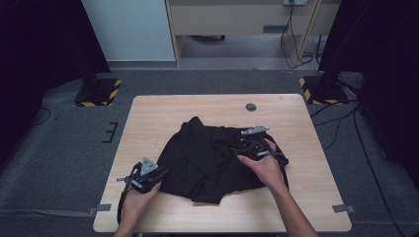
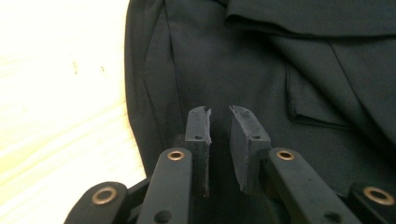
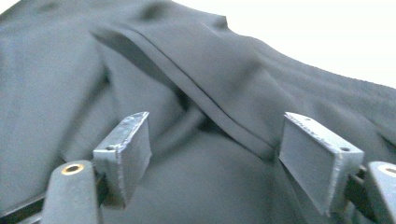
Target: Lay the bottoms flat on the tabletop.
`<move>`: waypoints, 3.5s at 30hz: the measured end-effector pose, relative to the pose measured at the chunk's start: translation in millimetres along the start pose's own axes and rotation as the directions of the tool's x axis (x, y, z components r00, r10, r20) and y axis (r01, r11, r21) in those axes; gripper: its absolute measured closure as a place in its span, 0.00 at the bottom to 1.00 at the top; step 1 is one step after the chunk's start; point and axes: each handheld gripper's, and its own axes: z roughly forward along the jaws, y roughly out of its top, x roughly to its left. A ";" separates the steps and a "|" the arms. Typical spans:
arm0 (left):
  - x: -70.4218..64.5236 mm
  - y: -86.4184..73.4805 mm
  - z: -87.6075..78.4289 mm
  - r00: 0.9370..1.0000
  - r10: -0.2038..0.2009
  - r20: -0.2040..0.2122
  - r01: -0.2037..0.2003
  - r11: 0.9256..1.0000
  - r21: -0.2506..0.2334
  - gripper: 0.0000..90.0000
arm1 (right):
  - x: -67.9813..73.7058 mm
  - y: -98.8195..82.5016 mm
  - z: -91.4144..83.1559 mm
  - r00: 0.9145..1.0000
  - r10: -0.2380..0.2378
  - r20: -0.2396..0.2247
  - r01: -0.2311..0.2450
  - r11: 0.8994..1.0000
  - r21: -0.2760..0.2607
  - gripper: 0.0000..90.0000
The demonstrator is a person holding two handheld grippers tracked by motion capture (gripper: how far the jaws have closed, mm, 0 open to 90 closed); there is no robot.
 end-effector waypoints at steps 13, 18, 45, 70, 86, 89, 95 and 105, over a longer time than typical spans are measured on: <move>0.6 -1.1 -1.8 1.000 -0.006 0.014 0.006 1.000 -0.004 0.86 | 56.6 38.7 92.2 1.000 -0.026 -0.006 0.026 0.996 0.086 0.15; 0.3 -0.5 -2.6 1.000 -0.008 0.015 0.008 1.000 -0.009 0.86 | 61.3 33.4 97.6 0.999 -0.048 -0.012 0.049 0.996 0.072 0.56; 5.4 -2.8 -7.4 0.997 0.023 -0.074 -0.023 1.000 -0.006 0.84 | 67.3 -46.3 -4.2 0.975 -0.157 -0.158 0.161 0.987 0.008 0.88; -0.6 -3.5 -6.2 0.994 0.063 -0.084 -0.063 0.998 -0.001 0.72 | -114.6 -23.8 -41.7 0.995 0.084 0.053 -0.081 0.995 -0.054 0.61; 28.9 43.3 10.4 0.994 0.075 -0.075 -0.073 0.997 0.036 0.65 | -146.6 -38.9 20.1 0.994 0.101 0.036 -0.103 0.994 0.047 0.57; 38.4 54.3 17.2 0.994 0.070 -0.080 -0.067 0.997 0.043 0.62 | -143.4 -38.7 23.4 0.994 0.107 -0.004 -0.107 0.994 0.037 0.50; 65.3 74.1 40.5 0.997 0.031 -0.075 -0.026 0.998 0.059 0.55 | -139.7 -37.8 26.5 0.993 0.116 -0.031 -0.115 0.993 0.020 0.59; 84.5 96.0 86.4 1.000 -0.013 0.007 0.012 0.996 0.093 0.47 | -138.3 -36.8 28.6 0.998 0.063 -0.022 -0.063 0.998 0.018 0.77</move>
